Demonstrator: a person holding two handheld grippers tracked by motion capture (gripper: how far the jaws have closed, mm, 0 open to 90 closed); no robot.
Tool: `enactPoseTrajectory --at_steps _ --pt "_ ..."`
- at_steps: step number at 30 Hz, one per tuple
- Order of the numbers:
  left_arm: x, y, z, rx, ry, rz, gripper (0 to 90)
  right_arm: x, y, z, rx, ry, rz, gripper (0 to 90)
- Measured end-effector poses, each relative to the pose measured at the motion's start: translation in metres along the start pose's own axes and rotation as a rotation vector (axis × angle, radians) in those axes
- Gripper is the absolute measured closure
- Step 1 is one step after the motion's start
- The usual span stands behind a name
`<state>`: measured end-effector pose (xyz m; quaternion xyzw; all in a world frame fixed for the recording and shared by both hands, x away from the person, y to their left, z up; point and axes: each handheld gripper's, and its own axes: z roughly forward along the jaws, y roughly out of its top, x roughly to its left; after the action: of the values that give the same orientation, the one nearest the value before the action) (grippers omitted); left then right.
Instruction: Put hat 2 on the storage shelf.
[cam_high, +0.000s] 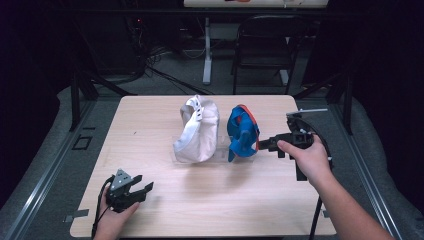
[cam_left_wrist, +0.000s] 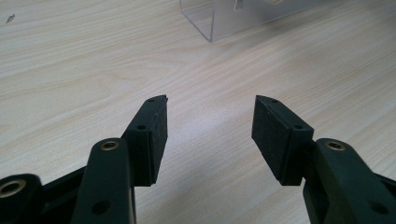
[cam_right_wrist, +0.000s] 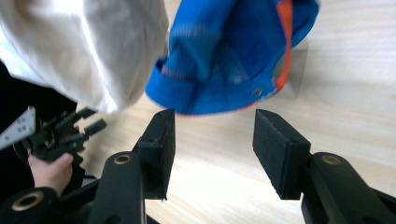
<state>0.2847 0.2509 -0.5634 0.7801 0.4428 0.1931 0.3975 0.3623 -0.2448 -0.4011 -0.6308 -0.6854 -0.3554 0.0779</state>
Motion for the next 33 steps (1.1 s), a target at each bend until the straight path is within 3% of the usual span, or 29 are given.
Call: enactPoseTrajectory --at_steps 7,11,17,26,33 --pt "0.001 -0.001 0.0 0.002 0.001 -0.007 46.0 -0.006 -0.031 0.014 -0.022 0.001 -0.055 49.6" --pt "0.0 -0.001 0.001 0.006 0.001 -0.007 46.0 -0.014 -0.047 0.027 -0.048 0.032 -0.046 49.7" --pt "0.001 -0.001 0.003 0.009 0.0 -0.012 45.9 -0.024 -0.072 0.046 -0.09 0.047 -0.077 50.8" --pt "0.001 -0.002 0.002 0.007 0.0 -0.018 45.9 -0.041 -0.109 0.068 -0.151 0.007 -0.129 51.8" --pt "0.001 -0.001 0.003 0.007 0.0 -0.009 45.9 -0.054 -0.126 0.072 -0.217 -0.021 -0.147 51.1"
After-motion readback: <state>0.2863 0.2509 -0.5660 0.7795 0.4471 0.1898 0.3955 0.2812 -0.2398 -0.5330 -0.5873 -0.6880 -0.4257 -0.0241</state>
